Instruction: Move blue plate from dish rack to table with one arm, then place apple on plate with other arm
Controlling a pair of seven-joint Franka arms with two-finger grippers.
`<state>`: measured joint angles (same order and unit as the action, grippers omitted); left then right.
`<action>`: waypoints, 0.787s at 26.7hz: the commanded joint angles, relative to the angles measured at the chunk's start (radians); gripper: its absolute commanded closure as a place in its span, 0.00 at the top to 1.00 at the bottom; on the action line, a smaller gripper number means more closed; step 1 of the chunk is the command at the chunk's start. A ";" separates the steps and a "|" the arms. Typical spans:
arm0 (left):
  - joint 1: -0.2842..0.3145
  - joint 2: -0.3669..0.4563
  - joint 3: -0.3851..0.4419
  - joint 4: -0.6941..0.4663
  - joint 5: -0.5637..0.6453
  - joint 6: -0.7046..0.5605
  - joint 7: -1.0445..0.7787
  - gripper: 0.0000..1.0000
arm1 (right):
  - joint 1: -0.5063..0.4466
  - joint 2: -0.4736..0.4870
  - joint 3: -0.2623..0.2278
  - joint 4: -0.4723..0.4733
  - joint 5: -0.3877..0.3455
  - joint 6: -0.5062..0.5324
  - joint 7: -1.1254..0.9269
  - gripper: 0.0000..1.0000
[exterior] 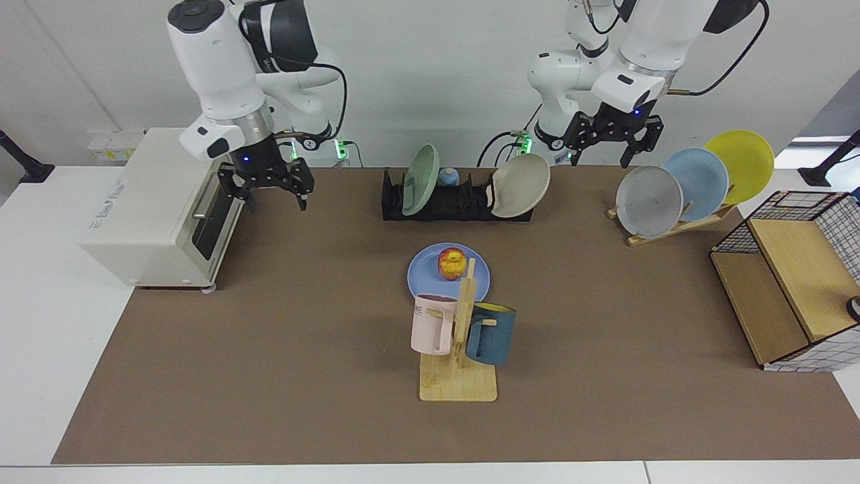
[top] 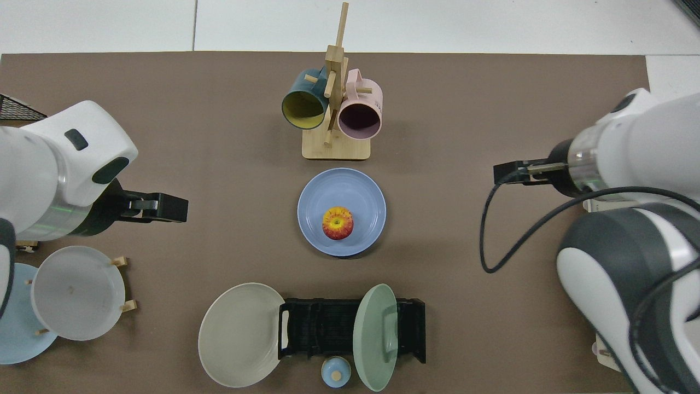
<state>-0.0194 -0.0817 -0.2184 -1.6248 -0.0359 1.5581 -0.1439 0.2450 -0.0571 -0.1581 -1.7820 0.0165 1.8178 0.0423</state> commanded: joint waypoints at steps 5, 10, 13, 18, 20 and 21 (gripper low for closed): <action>-0.010 -0.013 0.013 -0.001 -0.001 -0.038 0.009 1.00 | -0.104 -0.070 0.017 -0.017 -0.004 -0.095 -0.156 1.00; 0.007 -0.016 0.019 0.000 -0.001 -0.052 0.003 1.00 | -0.124 -0.075 0.019 -0.019 -0.006 -0.098 -0.157 1.00; 0.007 -0.016 0.019 -0.001 0.001 -0.044 0.000 1.00 | -0.124 -0.073 0.019 -0.019 -0.007 -0.098 -0.159 1.00; 0.009 -0.012 0.017 0.003 0.048 -0.046 0.010 1.00 | -0.125 -0.072 0.019 -0.016 -0.006 -0.115 -0.159 1.00; 0.006 -0.006 0.017 0.011 0.067 -0.055 0.013 1.00 | -0.127 -0.073 0.017 -0.016 -0.006 -0.112 -0.156 1.00; 0.006 -0.001 0.017 0.023 0.071 -0.058 0.015 1.00 | -0.130 -0.073 0.017 -0.017 -0.006 -0.112 -0.154 1.00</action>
<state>-0.0129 -0.0833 -0.2001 -1.6248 -0.0072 1.5287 -0.1418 0.1444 -0.1163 -0.1564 -1.7856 0.0160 1.7187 -0.0913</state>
